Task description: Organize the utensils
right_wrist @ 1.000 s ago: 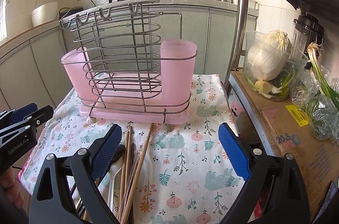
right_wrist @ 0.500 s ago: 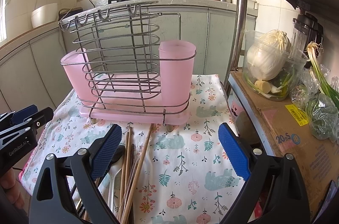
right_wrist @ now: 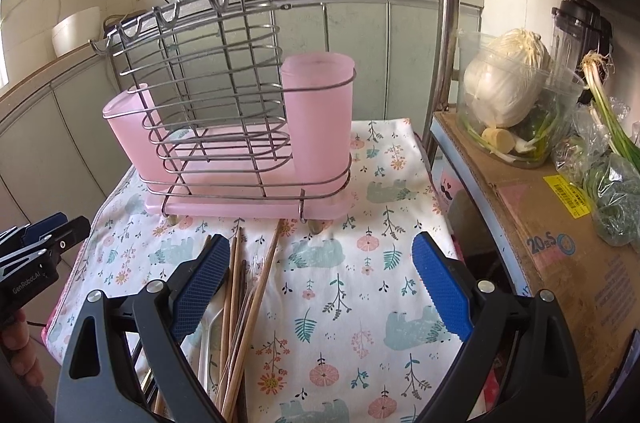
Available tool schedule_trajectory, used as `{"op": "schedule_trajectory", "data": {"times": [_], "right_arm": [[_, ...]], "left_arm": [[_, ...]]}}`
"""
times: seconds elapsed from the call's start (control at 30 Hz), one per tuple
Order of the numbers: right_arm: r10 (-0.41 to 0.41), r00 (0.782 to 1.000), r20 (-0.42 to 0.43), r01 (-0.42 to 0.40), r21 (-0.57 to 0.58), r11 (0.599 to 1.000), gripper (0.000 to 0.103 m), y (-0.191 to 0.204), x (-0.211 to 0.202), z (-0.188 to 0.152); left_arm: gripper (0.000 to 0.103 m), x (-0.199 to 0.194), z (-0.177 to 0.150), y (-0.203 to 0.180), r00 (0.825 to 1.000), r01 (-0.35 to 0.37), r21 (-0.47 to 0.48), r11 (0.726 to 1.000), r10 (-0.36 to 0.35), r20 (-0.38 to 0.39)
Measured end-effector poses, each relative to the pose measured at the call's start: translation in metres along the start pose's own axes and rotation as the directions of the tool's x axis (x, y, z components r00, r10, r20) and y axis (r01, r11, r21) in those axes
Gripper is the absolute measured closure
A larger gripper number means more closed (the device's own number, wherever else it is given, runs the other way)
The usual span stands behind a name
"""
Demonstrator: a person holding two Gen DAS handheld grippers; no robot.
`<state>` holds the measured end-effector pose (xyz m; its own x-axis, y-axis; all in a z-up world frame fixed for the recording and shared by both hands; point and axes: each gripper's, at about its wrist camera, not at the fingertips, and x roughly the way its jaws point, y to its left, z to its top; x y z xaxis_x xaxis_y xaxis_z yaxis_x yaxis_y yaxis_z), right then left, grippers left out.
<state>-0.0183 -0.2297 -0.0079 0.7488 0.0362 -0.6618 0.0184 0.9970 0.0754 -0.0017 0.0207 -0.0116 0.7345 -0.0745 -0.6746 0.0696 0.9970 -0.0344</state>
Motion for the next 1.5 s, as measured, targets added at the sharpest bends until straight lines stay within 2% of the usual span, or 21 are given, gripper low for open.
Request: {"op": "schedule_trajectory", "data": {"times": [0.17,0.33,0.4,0.6,0.67,0.73,0.87,1.0,1.13,1.2,1.33,1.5], "right_arm": [[0.032,0.998,-0.047,-0.031,0.023,0.999,0.010,-0.005,0.006,-0.004],[0.057,0.995,-0.081,-0.055,0.026,0.998,0.011,-0.007,0.009,-0.009],[0.066,0.993,-0.094,-0.064,0.025,0.998,0.014,-0.008,0.011,-0.010],[0.106,0.983,-0.147,-0.098,0.055,0.994,0.030,-0.014,0.018,-0.015],[0.118,0.979,-0.164,-0.108,0.067,0.992,0.039,-0.016,0.021,-0.017],[0.136,0.974,-0.181,-0.123,0.083,0.989,0.046,-0.018,0.025,-0.018],[0.189,0.957,-0.221,-0.164,0.125,0.978,0.061,-0.023,0.033,-0.021],[0.230,0.941,-0.249,-0.196,0.154,0.968,0.067,-0.023,0.040,-0.022],[0.269,0.921,-0.281,-0.227,0.173,0.959,0.070,-0.019,0.051,-0.020],[0.297,0.906,-0.300,-0.250,0.184,0.951,0.070,-0.014,0.057,-0.019],[0.337,0.878,-0.339,-0.281,0.202,0.938,0.074,-0.006,0.072,-0.015],[0.367,0.840,-0.400,-0.279,0.262,0.924,0.079,-0.001,0.099,-0.015]], "left_arm": [[0.053,0.014,-0.010,0.007,0.995,0.042,-0.020,0.999,-0.043,-0.089],[0.054,0.026,-0.023,0.005,0.978,0.091,-0.021,0.996,-0.093,-0.185],[0.054,0.031,-0.027,0.002,0.971,0.106,-0.015,0.994,-0.107,-0.214],[0.072,0.047,-0.035,-0.008,0.940,0.149,0.007,0.989,-0.139,-0.312],[0.078,0.053,-0.038,-0.012,0.924,0.171,0.005,0.985,-0.159,-0.347],[0.080,0.060,-0.041,-0.015,0.912,0.185,-0.003,0.983,-0.173,-0.373],[0.081,0.073,-0.041,-0.020,0.900,0.179,0.000,0.984,-0.163,-0.403],[0.082,0.083,-0.044,-0.022,0.886,0.173,-0.002,0.985,-0.157,-0.436],[0.083,0.086,-0.046,-0.023,0.888,0.173,0.019,0.985,-0.147,-0.436],[0.096,0.085,-0.047,-0.021,0.891,0.162,0.033,0.986,-0.131,-0.434],[0.099,0.085,-0.046,-0.016,0.892,0.172,0.033,0.985,-0.141,-0.429],[0.099,0.078,-0.044,-0.009,0.899,0.184,0.009,0.983,-0.165,-0.407]]}}
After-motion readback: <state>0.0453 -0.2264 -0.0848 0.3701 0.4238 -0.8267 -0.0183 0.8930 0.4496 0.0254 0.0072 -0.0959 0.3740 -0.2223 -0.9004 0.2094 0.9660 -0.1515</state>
